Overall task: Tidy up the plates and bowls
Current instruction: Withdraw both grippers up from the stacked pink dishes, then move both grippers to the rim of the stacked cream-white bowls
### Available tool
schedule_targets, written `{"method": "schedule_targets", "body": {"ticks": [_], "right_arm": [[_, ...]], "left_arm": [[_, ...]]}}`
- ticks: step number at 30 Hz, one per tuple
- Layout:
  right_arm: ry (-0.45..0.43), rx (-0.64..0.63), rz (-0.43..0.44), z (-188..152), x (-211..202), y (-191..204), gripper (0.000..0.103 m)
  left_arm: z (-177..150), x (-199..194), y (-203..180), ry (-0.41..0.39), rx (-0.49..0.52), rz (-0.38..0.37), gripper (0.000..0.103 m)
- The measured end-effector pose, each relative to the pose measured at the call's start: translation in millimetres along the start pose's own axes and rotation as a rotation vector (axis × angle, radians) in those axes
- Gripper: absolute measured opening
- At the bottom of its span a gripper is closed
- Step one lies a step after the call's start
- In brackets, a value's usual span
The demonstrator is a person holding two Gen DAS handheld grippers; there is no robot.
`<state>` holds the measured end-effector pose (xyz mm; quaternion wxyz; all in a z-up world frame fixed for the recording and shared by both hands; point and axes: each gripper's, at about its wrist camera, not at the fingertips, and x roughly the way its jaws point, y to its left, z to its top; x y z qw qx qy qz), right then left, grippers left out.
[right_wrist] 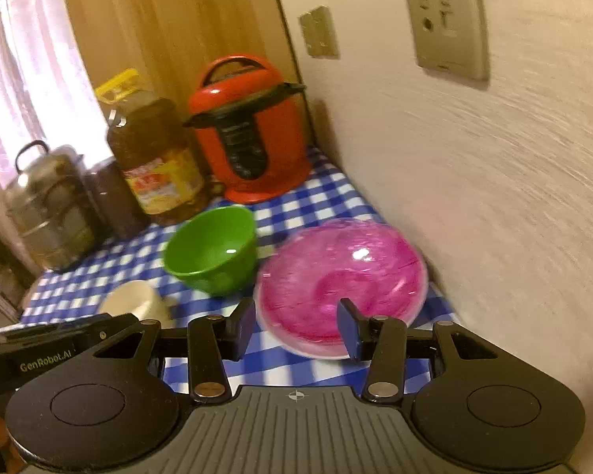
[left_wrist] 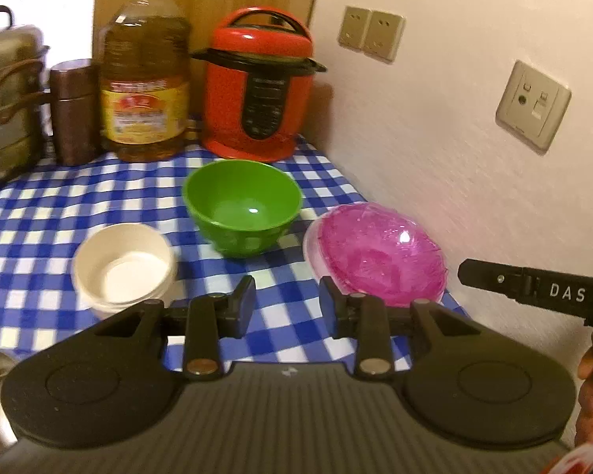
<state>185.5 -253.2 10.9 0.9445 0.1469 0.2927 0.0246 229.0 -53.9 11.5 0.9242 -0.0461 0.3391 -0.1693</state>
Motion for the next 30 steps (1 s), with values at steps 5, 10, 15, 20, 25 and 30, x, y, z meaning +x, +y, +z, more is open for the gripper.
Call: {"method": "schedule_targets", "body": {"ticks": [5,10,15,20,25,30], "right_arm": [[0.016,-0.005,0.037,-8.2,-11.1,27.6,0.046],[0.037,-0.04,0.069,-18.8,-15.0,53.6,0.046],[0.058,-0.061,0.091,-26.9,-11.9,70.8,0.046],[0.075,-0.085,0.107,-33.4,-7.7,86.6,0.046],[0.087,-0.103,0.118,-36.1,-2.0,98.8,0.046],[0.097,-0.11,0.122,-36.8,5.3,105.9,0.046]], "left_arm": [[-7.4,-31.6,18.1,0.0,-0.032,0.038,0.031],[-14.9,-57.4,39.1,0.001,-0.06,0.089,0.031],[-22.3,-72.7,59.1,0.001,-0.084,0.134,0.031],[-26.9,-79.5,72.7,0.008,-0.101,0.16,0.031],[-29.2,-82.5,83.9,0.016,-0.113,0.18,0.031],[-28.8,-82.3,91.2,0.017,-0.118,0.19,0.031]]}}
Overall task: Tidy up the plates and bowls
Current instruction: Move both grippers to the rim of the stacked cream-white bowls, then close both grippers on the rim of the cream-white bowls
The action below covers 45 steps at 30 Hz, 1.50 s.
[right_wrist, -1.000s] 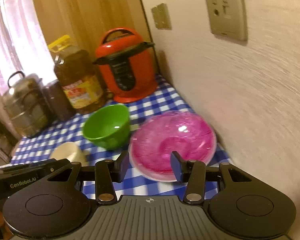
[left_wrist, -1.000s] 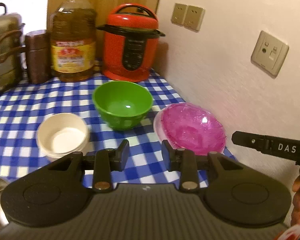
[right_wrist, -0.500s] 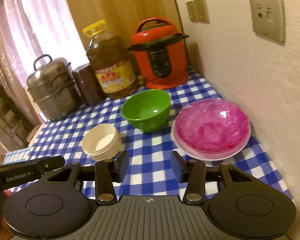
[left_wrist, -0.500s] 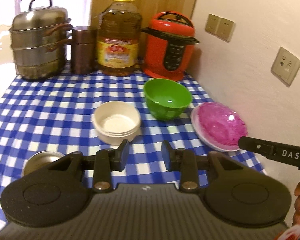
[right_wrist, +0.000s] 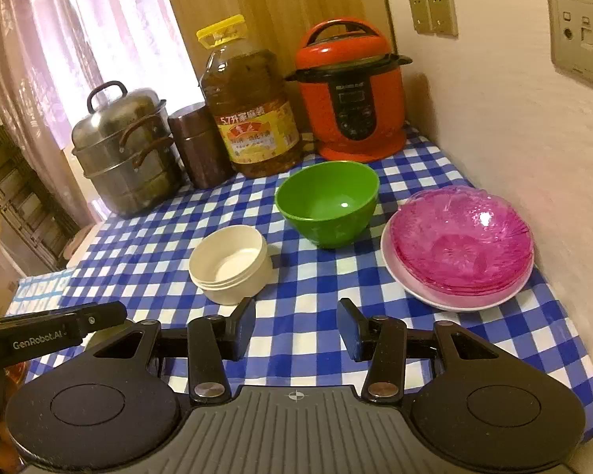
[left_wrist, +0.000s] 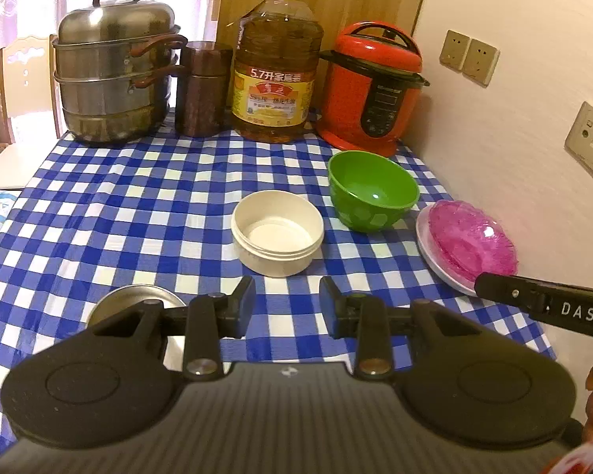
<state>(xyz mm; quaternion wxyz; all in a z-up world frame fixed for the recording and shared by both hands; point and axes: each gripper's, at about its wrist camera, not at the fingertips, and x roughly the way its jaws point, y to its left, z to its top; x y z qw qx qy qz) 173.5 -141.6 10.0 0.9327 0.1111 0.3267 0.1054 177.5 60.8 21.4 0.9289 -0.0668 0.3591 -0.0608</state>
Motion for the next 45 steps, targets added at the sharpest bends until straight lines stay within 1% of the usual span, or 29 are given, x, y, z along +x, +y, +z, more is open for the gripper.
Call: {"method": "schedule_targets", "body": {"ticks": [7,11,17,22,27,33,36,40,45], "right_arm": [[0.02,-0.005,0.008,1.9,18.0,3.9,0.046],[0.02,-0.006,0.018,5.7,34.1,7.3,0.046],[0.028,0.006,0.031,12.4,67.4,8.4,0.046],[0.005,0.024,0.029,20.4,97.3,5.4,0.046],[0.021,0.031,0.036,26.5,131.4,1.1,0.046],[0.044,0.044,0.059,28.8,166.0,0.3,0.046],[0.061,0.054,0.076,31.0,180.6,0.9,0.046],[0.084,0.073,0.068,35.0,197.6,-0.7,0.046],[0.089,0.087,0.102,41.4,210.8,-0.8,0.046]], "left_arm": [[6.7,9.5,7.6,0.002,0.004,0.01,0.033],[13.3,21.7,13.3,0.002,0.0,0.016,0.033],[22.1,51.8,25.3,0.009,-0.014,0.024,0.033],[32.3,83.1,35.2,0.009,-0.038,0.035,0.033],[41.6,114.1,45.2,0.004,-0.072,0.047,0.033],[46.9,148.5,51.6,0.006,-0.084,0.058,0.033],[46.3,160.4,56.1,0.003,-0.101,0.054,0.033],[44.8,170.6,61.1,0.008,-0.104,0.057,0.032],[44.5,182.3,64.0,0.03,-0.104,0.05,0.032]]}}
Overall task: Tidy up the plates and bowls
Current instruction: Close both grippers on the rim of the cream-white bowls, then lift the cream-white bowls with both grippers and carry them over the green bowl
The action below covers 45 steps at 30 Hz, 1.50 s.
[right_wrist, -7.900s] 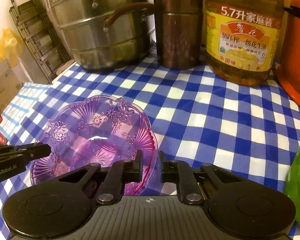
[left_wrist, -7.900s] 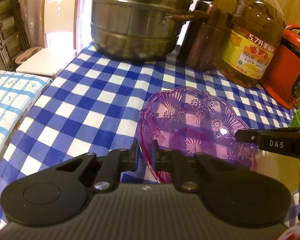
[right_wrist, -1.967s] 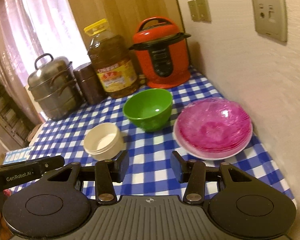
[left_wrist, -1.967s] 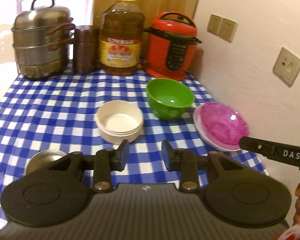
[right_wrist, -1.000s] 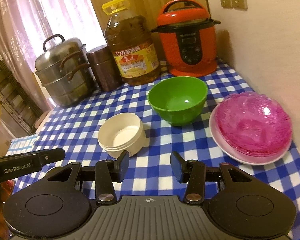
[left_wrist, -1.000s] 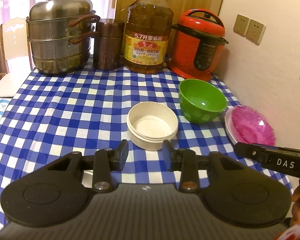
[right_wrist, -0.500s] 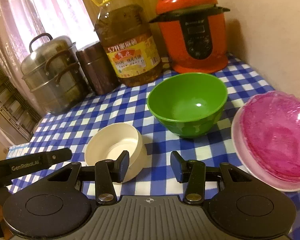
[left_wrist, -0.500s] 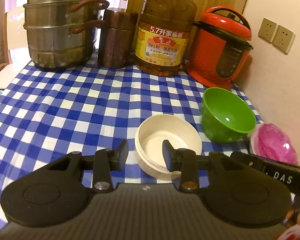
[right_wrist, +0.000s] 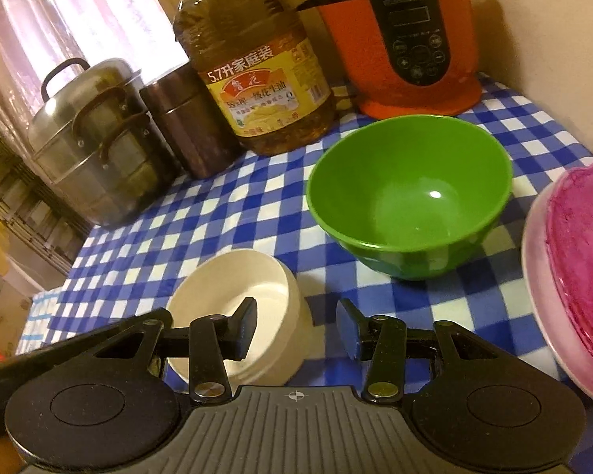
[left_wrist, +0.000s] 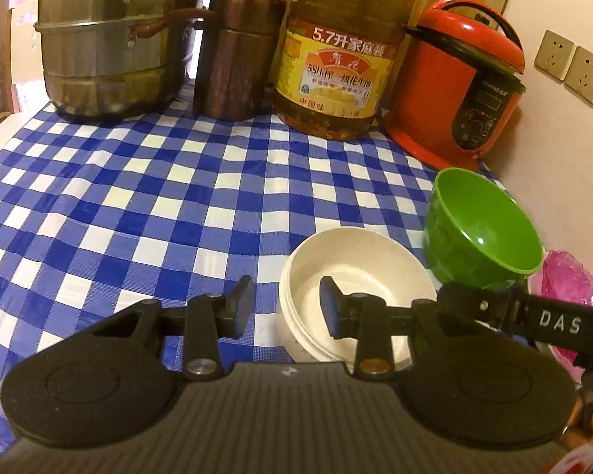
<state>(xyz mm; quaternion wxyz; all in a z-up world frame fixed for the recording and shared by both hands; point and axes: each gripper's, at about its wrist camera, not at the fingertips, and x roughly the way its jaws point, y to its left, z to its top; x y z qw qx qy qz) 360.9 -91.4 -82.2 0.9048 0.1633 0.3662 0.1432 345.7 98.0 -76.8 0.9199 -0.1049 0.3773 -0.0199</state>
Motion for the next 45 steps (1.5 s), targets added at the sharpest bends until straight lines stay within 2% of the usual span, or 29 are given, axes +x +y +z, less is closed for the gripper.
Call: {"method": "schedule_targets", "body": {"ticks": [9,12,20,23,35,45], "right_arm": [[0.043,-0.018,-0.019,-1.5,15.1,-1.6,0.045],[0.061,-0.027,-0.002,-2.4,19.5,-0.7,0.033],[0.075,-0.038,0.015,-4.0,26.6,3.6,0.023],[0.074,-0.04,0.02,-4.5,26.5,4.9,0.019],[0.066,-0.043,0.013,-4.2,22.4,8.0,0.015],[0.02,-0.041,0.032,3.7,3.9,10.3,0.013]], "left_arm": [[-6.6,18.9,-0.2,0.065,0.004,-0.003,0.028],[-6.7,20.4,0.7,0.066,-0.005,-0.003,0.025],[-6.5,22.4,-1.0,0.063,-0.007,-0.026,0.016],[-6.6,22.4,-1.1,0.061,-0.006,-0.027,0.016],[-7.9,16.5,0.3,0.055,-0.014,-0.025,0.013],[-0.3,-9.7,-5.0,-0.019,-0.016,-0.043,0.012]]}}
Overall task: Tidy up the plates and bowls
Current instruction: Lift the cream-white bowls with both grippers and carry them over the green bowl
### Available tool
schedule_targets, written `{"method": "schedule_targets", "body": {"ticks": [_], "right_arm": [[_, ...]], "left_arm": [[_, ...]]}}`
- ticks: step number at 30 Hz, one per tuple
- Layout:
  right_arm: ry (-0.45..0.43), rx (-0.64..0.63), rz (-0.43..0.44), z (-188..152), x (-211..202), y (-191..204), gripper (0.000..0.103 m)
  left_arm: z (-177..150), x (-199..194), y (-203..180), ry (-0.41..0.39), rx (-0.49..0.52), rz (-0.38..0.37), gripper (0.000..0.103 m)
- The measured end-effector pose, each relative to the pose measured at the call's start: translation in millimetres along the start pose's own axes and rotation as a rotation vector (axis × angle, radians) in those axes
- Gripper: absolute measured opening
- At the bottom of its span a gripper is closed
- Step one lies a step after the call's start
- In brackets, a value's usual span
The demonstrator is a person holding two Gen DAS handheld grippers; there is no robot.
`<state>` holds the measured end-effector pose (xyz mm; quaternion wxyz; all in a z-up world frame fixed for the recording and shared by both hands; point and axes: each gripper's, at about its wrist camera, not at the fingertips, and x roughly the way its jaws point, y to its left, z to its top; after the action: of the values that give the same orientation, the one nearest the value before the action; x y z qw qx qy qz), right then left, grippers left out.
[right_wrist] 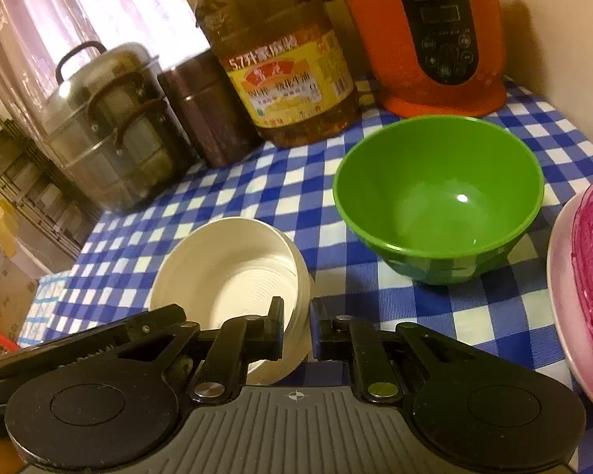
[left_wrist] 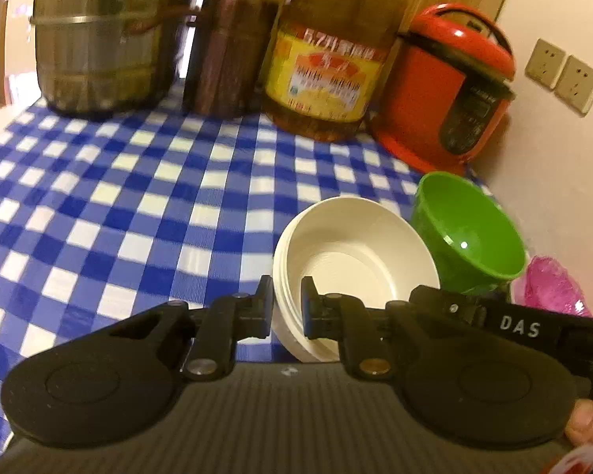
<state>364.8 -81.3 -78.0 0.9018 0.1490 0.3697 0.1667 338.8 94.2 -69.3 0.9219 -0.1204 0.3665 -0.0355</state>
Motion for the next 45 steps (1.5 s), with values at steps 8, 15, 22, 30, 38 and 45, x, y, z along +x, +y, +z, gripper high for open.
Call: {"method": "schedule_targets", "body": {"ticks": [8,15,22,30,38,45], "right_arm": [[-0.064,-0.009,0.015,12.6,-21.3,7.1,0.012],[-0.134,-0.028,-0.005,25.4,-43.0,6.9,0.012],[-0.182,-0.02,-0.039,34.7,-60.9,-8.1,0.012],[-0.225,0.018,-0.09,44.0,-73.8,-37.2,0.012],[-0.245,0.057,-0.146,49.7,-74.7,-61.9,0.012],[-0.244,0.083,-0.181,55.2,-67.4,-80.5,0.012]], "left_arm": [[13.0,-20.3,-12.5,-0.064,0.02,-0.006,0.012],[23.7,-27.8,-31.4,-0.103,0.033,-0.03,0.012],[34.4,-27.4,-55.6,-0.13,0.05,-0.071,0.012],[41.9,-8.4,-87.2,-0.138,0.09,-0.129,0.012],[47.0,16.0,-114.1,-0.138,0.133,-0.157,0.012],[50.5,39.1,-125.5,-0.11,0.145,-0.194,0.012]]}}
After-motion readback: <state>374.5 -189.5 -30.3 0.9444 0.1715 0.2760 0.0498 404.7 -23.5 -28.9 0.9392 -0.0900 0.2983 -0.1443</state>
